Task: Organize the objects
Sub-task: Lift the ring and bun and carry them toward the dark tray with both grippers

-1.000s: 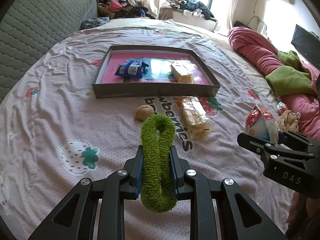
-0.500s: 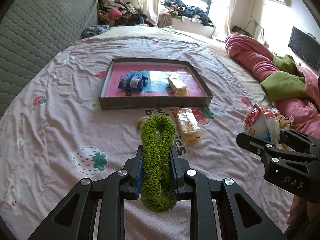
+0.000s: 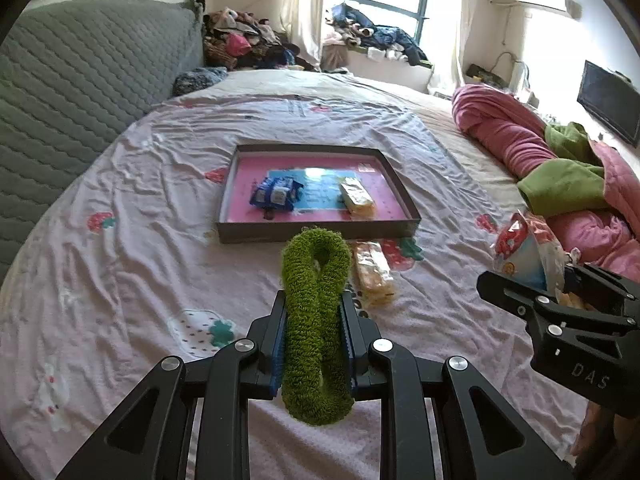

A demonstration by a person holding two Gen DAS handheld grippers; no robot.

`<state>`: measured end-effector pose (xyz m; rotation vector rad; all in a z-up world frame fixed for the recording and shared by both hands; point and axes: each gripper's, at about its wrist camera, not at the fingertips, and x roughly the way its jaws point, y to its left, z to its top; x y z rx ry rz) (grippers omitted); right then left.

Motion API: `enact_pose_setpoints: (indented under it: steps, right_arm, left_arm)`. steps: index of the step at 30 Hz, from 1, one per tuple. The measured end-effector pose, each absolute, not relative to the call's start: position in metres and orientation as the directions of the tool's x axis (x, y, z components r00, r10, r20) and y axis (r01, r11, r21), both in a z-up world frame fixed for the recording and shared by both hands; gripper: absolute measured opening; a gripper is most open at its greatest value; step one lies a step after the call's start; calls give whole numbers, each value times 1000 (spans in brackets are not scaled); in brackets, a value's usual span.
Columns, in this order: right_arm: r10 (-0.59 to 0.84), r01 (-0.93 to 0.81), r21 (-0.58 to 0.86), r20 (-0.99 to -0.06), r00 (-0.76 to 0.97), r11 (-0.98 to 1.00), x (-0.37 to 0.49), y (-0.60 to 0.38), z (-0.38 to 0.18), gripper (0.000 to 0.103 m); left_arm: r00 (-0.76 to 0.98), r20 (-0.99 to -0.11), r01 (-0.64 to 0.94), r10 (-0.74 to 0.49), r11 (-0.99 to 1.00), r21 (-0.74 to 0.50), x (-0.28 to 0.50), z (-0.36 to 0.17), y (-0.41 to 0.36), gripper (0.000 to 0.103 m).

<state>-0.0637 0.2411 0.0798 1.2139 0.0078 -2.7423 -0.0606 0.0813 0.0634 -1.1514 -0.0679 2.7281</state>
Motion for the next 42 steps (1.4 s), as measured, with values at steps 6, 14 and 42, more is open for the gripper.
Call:
enact_pose_setpoints:
  steps: [6,14,42]
  right_arm:
    - [-131,141,47,-725,-676,-989,-61,236,92,53]
    - [-138,155,41,-708,-692,-987,-63,228,108,53]
    - [-144,167,33,-683,-716,-985,-104,233,127,53]
  left_arm:
    - [-699,-692,-139,177,-984,-112,-59,78,76,23]
    - [-717,-677,-131,168,-986,-106,-60,94,72,24]
    - [-733,-666,-110,138,-990,-84,-114,116,79,24]
